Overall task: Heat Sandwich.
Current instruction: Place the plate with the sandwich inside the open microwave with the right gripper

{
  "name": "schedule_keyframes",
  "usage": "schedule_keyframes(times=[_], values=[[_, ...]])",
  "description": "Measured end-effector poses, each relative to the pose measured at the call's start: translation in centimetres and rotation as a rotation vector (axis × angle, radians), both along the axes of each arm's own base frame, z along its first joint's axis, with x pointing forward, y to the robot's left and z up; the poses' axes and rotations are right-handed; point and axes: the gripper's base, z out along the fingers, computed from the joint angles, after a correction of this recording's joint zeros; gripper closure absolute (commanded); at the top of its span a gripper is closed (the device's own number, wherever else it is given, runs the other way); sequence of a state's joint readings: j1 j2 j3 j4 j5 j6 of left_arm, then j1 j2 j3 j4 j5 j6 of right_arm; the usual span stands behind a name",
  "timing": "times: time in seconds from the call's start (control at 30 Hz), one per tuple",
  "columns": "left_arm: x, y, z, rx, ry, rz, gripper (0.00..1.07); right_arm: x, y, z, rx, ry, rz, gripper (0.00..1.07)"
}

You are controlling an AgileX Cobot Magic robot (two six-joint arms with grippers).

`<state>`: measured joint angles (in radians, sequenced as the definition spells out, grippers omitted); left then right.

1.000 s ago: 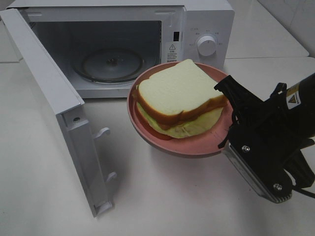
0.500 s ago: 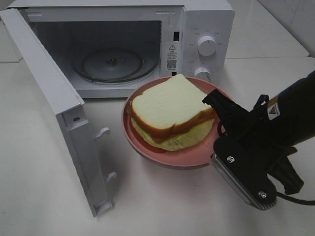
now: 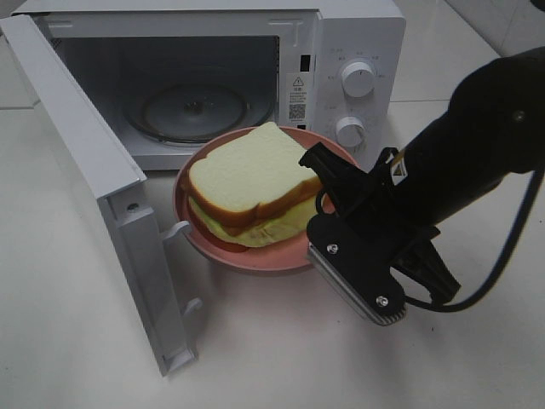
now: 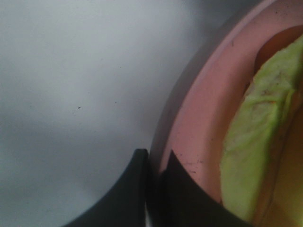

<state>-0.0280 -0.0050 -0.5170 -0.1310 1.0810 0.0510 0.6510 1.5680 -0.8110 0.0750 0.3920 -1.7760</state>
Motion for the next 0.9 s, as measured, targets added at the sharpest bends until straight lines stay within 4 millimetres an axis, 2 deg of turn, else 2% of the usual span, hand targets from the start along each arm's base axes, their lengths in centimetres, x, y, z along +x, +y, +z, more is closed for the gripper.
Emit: schedule_keyframes(times=[0.33,0.57,0.9], values=[[0.0,0.0,0.0,0.0,0.0,0.0,0.1,2.9,2.3,-0.3,-0.036,0.055,0.001,1.07],[0.0,0.0,0.0,0.0,0.0,0.0,0.1,5.3,4.4,0.6,-0.016,0.063,-0.01,1.07],[0.0,0.0,0.0,0.0,0.0,0.0,0.1,7.8,6.5,0.5,-0.004,0.067,0.001,1.07]])
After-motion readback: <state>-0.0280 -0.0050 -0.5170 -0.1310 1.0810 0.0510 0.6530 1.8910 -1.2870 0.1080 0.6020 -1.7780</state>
